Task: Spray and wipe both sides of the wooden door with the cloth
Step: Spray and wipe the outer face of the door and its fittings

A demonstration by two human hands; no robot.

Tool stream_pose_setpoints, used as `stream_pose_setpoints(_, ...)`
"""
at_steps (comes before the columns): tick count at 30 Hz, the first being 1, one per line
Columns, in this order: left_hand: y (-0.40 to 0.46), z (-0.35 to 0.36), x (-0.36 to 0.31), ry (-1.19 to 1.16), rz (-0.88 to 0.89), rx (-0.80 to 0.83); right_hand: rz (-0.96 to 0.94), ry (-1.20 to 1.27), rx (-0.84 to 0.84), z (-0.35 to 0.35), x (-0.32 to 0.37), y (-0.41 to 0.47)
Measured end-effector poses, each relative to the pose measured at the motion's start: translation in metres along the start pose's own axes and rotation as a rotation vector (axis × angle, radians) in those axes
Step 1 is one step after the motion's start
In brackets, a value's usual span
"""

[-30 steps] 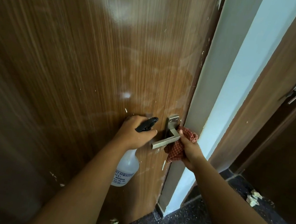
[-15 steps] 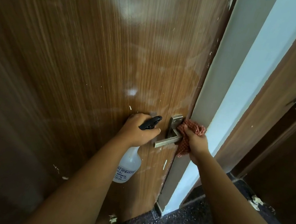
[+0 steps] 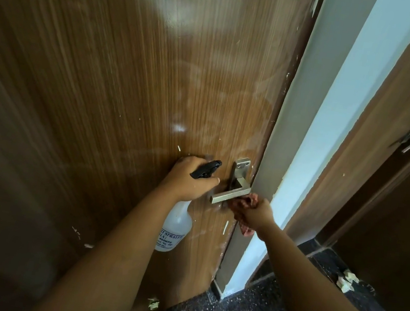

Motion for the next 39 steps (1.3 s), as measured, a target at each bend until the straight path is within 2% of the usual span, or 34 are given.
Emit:
stream_pose_setpoints(2, 0.000, -0.001, 0.001, -0.014, -0.006, 0.001, 0.006, 0.298, -0.078, -0.010, 0.004, 0.001)
stream_pose_setpoints(6, 0.000, 0.001, 0.000, -0.003, 0.001, -0.007, -0.102, 0.638, -0.118, -0.030, 0.026, 0.001)
stream_pose_setpoints(7, 0.000, 0.001, 0.000, 0.003, 0.006, -0.010, -0.148, 0.666, -0.118, -0.034, 0.034, 0.001)
stream_pose_setpoints(10, -0.002, 0.000, -0.003, 0.025, 0.021, -0.026, -0.247, 0.454, -0.066, -0.032, 0.054, 0.005)
stream_pose_setpoints(12, -0.003, 0.000, -0.004, 0.022, 0.023, -0.027, -0.189, 0.422, -0.042, -0.028, 0.044, 0.007)
stream_pose_setpoints(15, -0.004, -0.001, -0.007, 0.018, 0.027, -0.030, -0.085, 0.508, -0.040, -0.025, 0.030, 0.010)
stream_pose_setpoints(19, -0.001, 0.000, -0.003, -0.009, 0.014, -0.021, 0.134, 0.660, 0.036, 0.002, 0.002, 0.001)
stream_pose_setpoints(22, 0.000, 0.000, -0.002, -0.015, 0.032, -0.020, 0.299, 0.884, 0.112, 0.032, -0.024, -0.016)
stream_pose_setpoints(23, 0.000, 0.000, -0.001, -0.014, 0.037, -0.021, 0.313, 0.890, 0.164, 0.040, -0.024, -0.022)
stream_pose_setpoints(25, 0.001, 0.000, -0.001, -0.026, 0.041, -0.020, 0.278, 0.736, 0.221, 0.040, -0.020, -0.031)
stream_pose_setpoints(27, 0.001, 0.001, 0.000, -0.039, 0.040, -0.002, 0.239, 0.640, 0.078, 0.019, -0.023, -0.030)
stream_pose_setpoints(30, -0.001, 0.002, 0.001, -0.033, 0.049, 0.067, 0.233, 0.738, -0.204, -0.028, -0.029, -0.028)
stream_pose_setpoints(35, -0.004, 0.004, 0.002, 0.089, 0.084, 0.252, 0.074, 0.727, -0.200, -0.048, 0.015, -0.027)
stream_pose_setpoints(39, -0.005, 0.009, 0.007, 0.126, 0.110, 0.360, 0.016, 0.673, -0.275, -0.045, 0.027, -0.029)
Point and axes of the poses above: each hand's wrist, its own y-axis towards the middle knuckle, its own z-axis out of the palm, x = y × z, the point moved 8 cm from there along y, towards the middle knuckle, and after that the axes turned 2 degrees about y, right-handed, at the moved point
